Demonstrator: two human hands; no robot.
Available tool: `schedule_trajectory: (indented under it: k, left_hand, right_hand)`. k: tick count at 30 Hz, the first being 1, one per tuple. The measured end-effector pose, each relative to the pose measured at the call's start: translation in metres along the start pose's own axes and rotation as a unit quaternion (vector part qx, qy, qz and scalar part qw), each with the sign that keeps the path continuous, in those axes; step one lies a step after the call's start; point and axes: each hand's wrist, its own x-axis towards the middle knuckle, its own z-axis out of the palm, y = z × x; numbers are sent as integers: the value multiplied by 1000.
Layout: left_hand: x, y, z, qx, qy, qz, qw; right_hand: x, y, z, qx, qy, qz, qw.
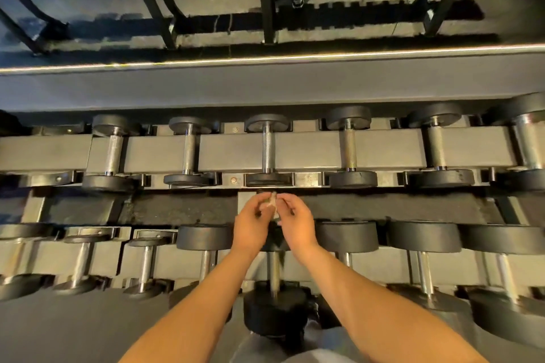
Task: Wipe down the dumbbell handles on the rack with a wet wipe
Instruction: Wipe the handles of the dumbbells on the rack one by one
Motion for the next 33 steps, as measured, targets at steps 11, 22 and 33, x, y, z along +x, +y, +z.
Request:
schedule_trajectory:
  k: [11,22,33]
  left_hand:
    - [-68,-80,-8,90,-31,6,995]
    - [-99,-136,8,-31,-46,-134,989]
    - [-52,-221,53,-15,21,-111,994]
  right_hand:
    - [-79,74,16,-27,77,95,992]
    - [-113,147,23,-26,124,151,980]
    - [-65,239,13,-194,97,60,974]
